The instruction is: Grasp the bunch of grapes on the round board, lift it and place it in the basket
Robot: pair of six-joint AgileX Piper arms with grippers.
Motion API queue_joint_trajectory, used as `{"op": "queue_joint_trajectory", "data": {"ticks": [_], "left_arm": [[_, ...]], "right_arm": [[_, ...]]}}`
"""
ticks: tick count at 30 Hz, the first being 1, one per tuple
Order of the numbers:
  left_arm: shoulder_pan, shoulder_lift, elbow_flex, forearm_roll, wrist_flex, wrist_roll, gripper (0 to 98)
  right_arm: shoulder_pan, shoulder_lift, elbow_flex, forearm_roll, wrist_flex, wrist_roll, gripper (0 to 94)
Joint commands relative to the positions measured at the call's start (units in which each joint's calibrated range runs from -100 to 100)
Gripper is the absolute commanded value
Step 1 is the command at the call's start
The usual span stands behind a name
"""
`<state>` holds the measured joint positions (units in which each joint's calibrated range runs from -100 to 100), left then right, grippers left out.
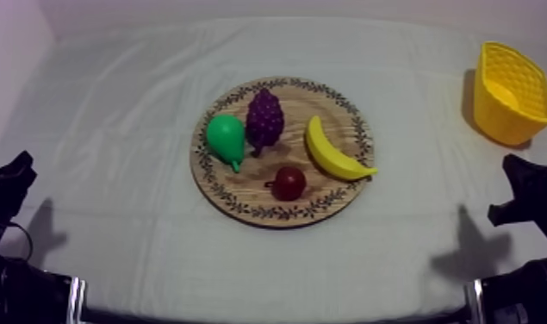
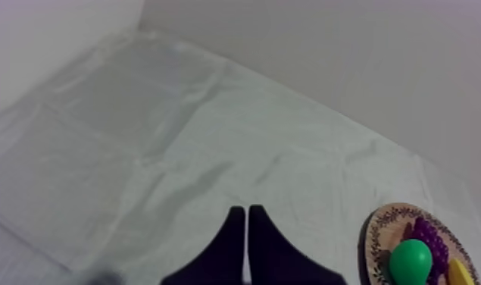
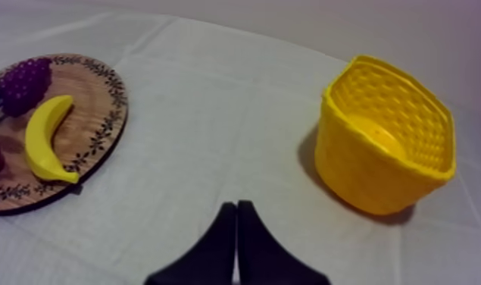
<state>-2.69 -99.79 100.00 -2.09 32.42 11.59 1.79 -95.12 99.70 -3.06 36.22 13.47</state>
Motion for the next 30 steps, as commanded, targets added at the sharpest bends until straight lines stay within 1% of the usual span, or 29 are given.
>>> {"op": "queue_joint_trajectory", "data": {"ticks": [1,4,7,12,17,22,28,30], "left_arm": [[-0.03,0.05,0.0,0.01,-0.01,0.01,0.1],[-0.03,0.05,0.0,0.01,-0.01,0.01,0.1],[-0.03,0.05,0.0,0.01,-0.01,0.01,0.1],[-0.03,0.05,0.0,0.01,-0.01,0.01,0.1],[-0.03,0.05,0.0,0.01,-0.01,0.01,0.1],[-0.03,0.05,0.0,0.01,-0.01,0.01,0.1],[-0.03,0.05,0.0,0.01,-0.01,0.01,0.1],[-0.03,0.05,0.0,0.01,-0.01,0.01,0.1]], "right_arm": [[-0.45,1.41,-0.46,-0.11,-1.63,0.03,0.4],[-1.13,5.74,-3.49,-0.35,-3.05,-0.44,0.3],[-1.77,11.58,-9.19,-1.2,-3.27,-0.98,0.3],[-3.27,21.11,-21.18,-2.06,-0.85,-2.4,0.3],[-4.27,30.58,-34.09,-3.79,5.9,-3.23,0.3],[-6.63,40.07,-46.64,-4.81,14.97,-4.8,0.3],[-12.14,50.57,-59.44,-5.03,25.07,-6.68,0.3],[-14.83,54.02,-62.75,-4.45,27.34,-7.52,0.3]]}}
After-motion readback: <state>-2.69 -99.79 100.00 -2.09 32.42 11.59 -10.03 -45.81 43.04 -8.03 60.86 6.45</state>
